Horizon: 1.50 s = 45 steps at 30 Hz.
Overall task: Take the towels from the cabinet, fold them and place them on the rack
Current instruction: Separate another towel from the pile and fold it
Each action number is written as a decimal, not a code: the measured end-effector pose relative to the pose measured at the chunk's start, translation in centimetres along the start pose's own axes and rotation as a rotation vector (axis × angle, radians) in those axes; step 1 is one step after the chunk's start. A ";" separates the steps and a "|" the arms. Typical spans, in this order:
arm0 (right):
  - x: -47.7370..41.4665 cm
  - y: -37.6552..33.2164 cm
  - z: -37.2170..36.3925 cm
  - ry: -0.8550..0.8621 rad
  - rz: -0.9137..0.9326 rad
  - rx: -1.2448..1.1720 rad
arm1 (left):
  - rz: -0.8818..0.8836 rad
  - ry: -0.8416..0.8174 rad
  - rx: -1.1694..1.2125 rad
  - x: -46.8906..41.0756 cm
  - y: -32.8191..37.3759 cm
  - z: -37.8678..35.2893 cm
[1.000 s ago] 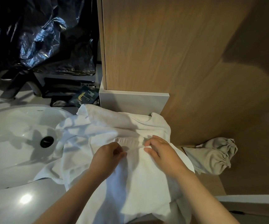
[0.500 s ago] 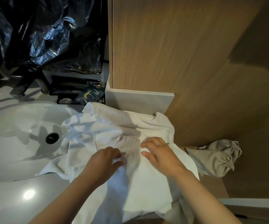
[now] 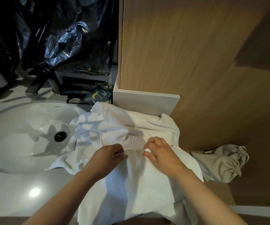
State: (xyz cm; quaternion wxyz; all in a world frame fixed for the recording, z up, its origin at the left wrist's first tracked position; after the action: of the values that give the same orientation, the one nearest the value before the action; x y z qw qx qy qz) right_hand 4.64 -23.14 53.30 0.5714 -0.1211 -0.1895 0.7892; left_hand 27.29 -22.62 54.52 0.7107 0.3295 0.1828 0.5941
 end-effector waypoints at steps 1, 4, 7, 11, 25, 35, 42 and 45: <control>-0.2 -0.1 0.0 -0.007 -0.001 -0.007 | -0.016 0.010 0.011 0.1 0.0 0.1; -0.5 -0.2 0.2 -0.016 0.009 -0.006 | -0.023 0.007 0.015 0.5 0.0 0.3; -0.5 -0.4 0.6 0.018 0.033 0.009 | 0.055 -0.032 -0.027 0.9 -1.0 0.8; -0.1 -0.7 1.2 0.062 0.035 0.034 | 0.070 -0.048 -0.181 1.7 -3.3 1.8; -2.0 1.2 0.8 0.028 -0.027 0.055 | 0.122 0.096 -0.207 -0.3 -7.2 0.9; -2.1 3.1 1.4 0.062 -0.030 0.192 | 0.156 0.060 -0.218 -0.1 -8.4 1.2; -1.6 5.2 0.2 -0.016 -0.151 -0.076 | 0.176 0.070 -0.289 0.4 -9.6 1.2; -1.1 5.9 0.5 0.027 -0.099 0.023 | 0.149 0.061 -0.314 0.1 -9.5 1.1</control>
State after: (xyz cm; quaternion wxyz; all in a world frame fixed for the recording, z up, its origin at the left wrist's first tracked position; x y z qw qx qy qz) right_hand -0.26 -25.88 51.10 0.6135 -0.1154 -0.1785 0.7605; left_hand 34.96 -23.49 48.83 0.7015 0.2087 0.0843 0.6761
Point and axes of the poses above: each hand's wrist, its own x-axis away from the middle knuckle, its own z-axis out of the back of the hand, y = z × x, the point moved 2 cm from there along -x, towards the middle knuckle, and after that the axes turned 5 degrees about y, right-handed, at the moved point
